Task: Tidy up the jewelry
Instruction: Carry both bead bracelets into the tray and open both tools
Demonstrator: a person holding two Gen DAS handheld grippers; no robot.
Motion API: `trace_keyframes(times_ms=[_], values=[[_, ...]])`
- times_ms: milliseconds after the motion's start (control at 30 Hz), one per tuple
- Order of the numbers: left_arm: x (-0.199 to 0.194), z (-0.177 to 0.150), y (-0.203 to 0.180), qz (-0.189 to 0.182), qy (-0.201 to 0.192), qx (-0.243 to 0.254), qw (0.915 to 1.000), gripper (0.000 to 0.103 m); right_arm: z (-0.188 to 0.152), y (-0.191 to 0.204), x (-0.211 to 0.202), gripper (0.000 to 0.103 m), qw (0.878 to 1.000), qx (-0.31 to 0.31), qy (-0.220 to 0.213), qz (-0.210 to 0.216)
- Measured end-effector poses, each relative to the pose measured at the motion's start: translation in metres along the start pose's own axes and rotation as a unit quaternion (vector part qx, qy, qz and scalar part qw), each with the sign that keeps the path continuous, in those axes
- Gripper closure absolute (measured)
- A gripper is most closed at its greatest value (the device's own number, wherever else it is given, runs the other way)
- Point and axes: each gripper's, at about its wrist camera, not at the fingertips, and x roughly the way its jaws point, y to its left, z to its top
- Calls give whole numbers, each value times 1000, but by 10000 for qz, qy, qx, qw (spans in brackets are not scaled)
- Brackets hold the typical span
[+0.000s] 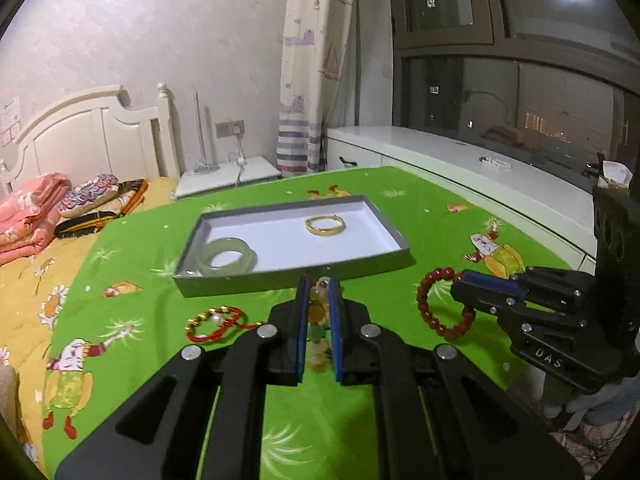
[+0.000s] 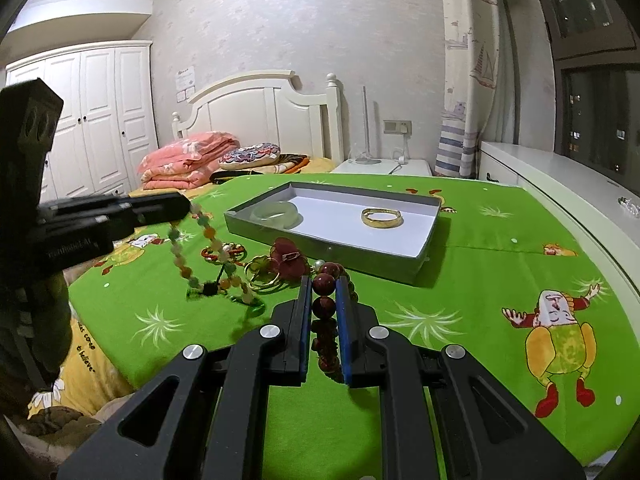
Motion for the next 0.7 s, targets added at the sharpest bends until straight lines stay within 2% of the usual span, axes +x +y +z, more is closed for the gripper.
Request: trace_keyframes(times_ms=[100, 233, 467, 700], values=[[3, -5, 12, 213, 115, -44, 9997, 93, 1, 3, 1, 90, 10000, -40, 13, 6], [2, -14, 34, 268, 237, -358, 9987, 93, 2, 5, 2, 90, 10000, -94, 25, -21], [-39, -5, 66, 527, -216, -614, 9965, 93, 2, 17, 6, 90, 9997, -227, 67, 50], [-46, -7, 78, 605, -242, -673, 9956, 93, 7, 31, 2, 90, 9990, -440, 14, 82]])
